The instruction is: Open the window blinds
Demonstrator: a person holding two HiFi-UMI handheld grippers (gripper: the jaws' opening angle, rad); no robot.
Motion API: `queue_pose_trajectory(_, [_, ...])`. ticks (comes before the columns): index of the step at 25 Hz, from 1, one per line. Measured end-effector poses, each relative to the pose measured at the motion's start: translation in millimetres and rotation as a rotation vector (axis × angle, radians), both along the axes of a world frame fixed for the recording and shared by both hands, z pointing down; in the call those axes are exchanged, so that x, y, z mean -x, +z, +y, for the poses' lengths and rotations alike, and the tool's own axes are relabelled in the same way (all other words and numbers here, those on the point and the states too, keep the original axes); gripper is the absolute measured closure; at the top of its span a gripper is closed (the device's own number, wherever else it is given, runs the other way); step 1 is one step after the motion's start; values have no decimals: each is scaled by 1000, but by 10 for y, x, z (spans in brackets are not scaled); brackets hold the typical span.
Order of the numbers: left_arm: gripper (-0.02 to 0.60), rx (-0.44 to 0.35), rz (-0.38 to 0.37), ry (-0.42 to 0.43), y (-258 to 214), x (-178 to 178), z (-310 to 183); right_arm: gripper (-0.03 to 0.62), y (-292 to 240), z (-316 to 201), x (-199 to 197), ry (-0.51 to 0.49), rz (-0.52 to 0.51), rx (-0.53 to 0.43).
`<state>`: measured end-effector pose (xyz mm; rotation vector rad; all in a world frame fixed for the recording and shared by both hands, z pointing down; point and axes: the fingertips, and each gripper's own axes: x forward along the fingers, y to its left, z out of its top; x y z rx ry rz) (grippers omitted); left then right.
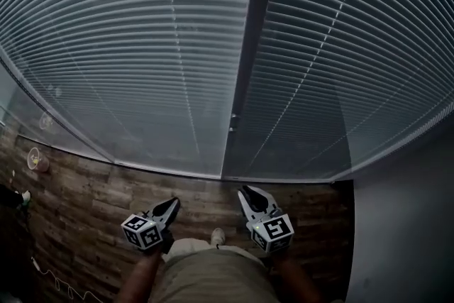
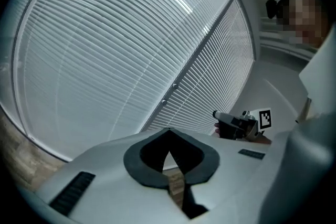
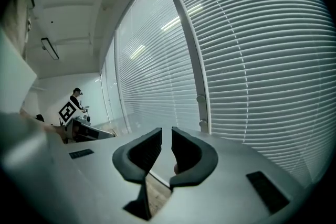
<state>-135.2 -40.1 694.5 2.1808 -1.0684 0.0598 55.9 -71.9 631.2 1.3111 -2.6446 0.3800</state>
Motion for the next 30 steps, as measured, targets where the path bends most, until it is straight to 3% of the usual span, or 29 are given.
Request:
queue_pose_trajectory(6, [569, 1, 9, -5, 55, -143, 55, 536, 109, 4, -101, 3, -13, 7])
queue_pose_trajectory(17, [569, 37, -3, -11, 128, -63, 46, 534, 217, -67, -54, 13, -29, 33])
queue_pose_trajectory(23, [569, 43, 5, 31, 277, -78, -235, 536, 350, -301, -36, 52, -61, 64])
queue_pose_trajectory(30, [569, 30, 12, 80, 127, -64, -590, 534, 307, -551, 58, 94, -77, 88])
